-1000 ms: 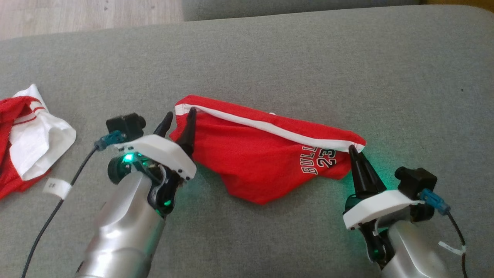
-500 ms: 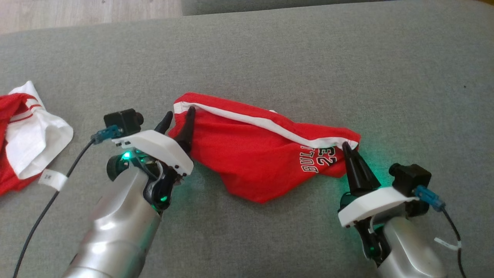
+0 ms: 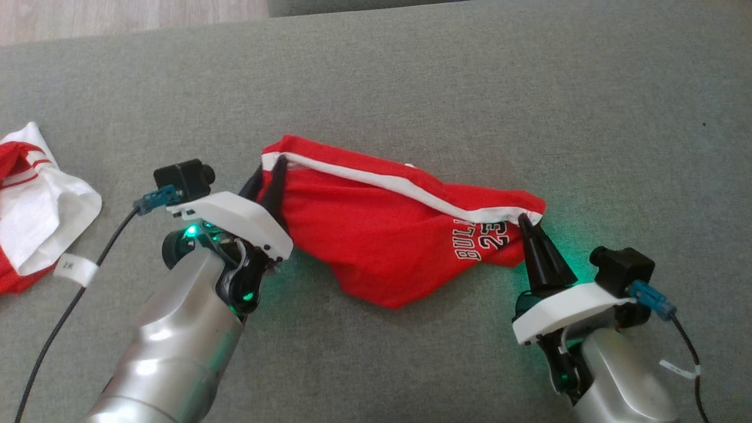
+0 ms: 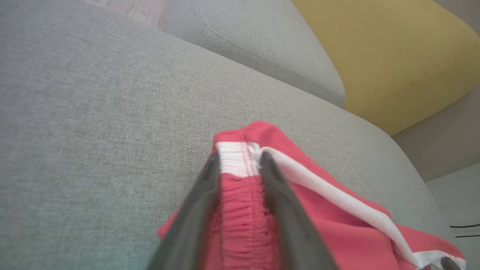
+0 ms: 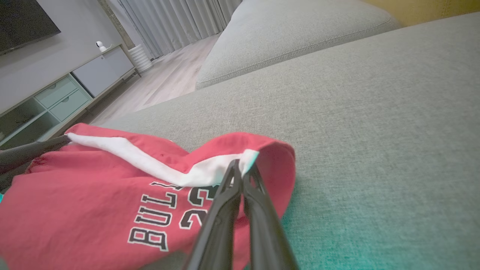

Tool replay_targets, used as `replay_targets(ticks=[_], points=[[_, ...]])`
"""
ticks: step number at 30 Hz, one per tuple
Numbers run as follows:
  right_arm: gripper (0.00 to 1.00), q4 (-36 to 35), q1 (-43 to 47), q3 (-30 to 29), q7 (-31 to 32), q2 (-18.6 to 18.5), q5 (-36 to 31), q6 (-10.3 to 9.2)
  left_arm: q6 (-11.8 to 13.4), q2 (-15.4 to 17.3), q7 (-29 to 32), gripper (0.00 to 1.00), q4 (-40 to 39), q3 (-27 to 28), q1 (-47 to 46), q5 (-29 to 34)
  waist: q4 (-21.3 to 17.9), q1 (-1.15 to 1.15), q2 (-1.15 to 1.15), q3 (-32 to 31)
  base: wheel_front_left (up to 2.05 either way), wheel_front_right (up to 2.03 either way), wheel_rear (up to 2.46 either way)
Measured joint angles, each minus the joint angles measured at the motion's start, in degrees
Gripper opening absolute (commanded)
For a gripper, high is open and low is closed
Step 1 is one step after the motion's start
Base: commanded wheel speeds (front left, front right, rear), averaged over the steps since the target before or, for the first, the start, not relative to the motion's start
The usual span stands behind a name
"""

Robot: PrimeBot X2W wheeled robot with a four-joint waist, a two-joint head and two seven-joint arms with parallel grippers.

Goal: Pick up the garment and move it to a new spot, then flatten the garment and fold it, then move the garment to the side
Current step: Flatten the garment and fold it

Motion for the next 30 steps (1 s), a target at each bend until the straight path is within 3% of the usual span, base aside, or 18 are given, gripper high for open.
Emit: replay_targets(ticks=[2, 3, 12, 17, 22, 30], points=[[0.00, -0.1, 0.0, 0.0, 0.0, 0.0, 0.0, 0.00, 0.0, 0.0, -0.5, 0.09, 0.0, -0.6, 0.0, -0.7, 0.0, 0.00, 0.00, 0.2, 0.00, 0.00, 0.00], [0.00, -0.1, 0.0, 0.0, 0.0, 0.0, 0.1, 0.00, 0.0, 0.0, -0.5, 0.00, 0.0, -0.9, 0.0, -0.9, 0.1, 0.00, 0.00, 0.2, 0.00, 0.00, 0.00], [0.00, -4.4, -1.3, -2.0, 0.0, 0.0, 2.2, 0.00, 0.0, 3.1, -5.4, 0.00, -3.7, -4.5, -0.2, -3.6, 0.7, 0.00, 0.00, -1.8, 0.00, 0.00, 0.00], [0.00, -7.5, -2.2, -2.5, 0.0, -0.1, 4.2, 0.00, 0.0, 7.7, -5.7, 0.00, -10.0, -7.7, -1.6, -4.2, 1.2, 0.00, 0.00, -6.3, 0.00, 0.00, 0.00], [0.00, -10.0, -5.2, -2.8, 0.0, -1.9, 6.5, 0.00, 0.0, 12.0, -3.7, 0.00, -16.3, -9.7, -2.0, -5.7, 2.1, -0.02, 0.00, -11.8, 0.00, 0.00, 0.00], [0.00, -12.3, -12.6, -2.6, 1.2, -6.2, 10.1, 0.00, 0.4, 16.3, 1.8, 0.00, -26.0, -9.8, -3.5, -8.0, 4.3, -0.02, 0.00, -16.2, 0.00, 0.00, 0.00]])
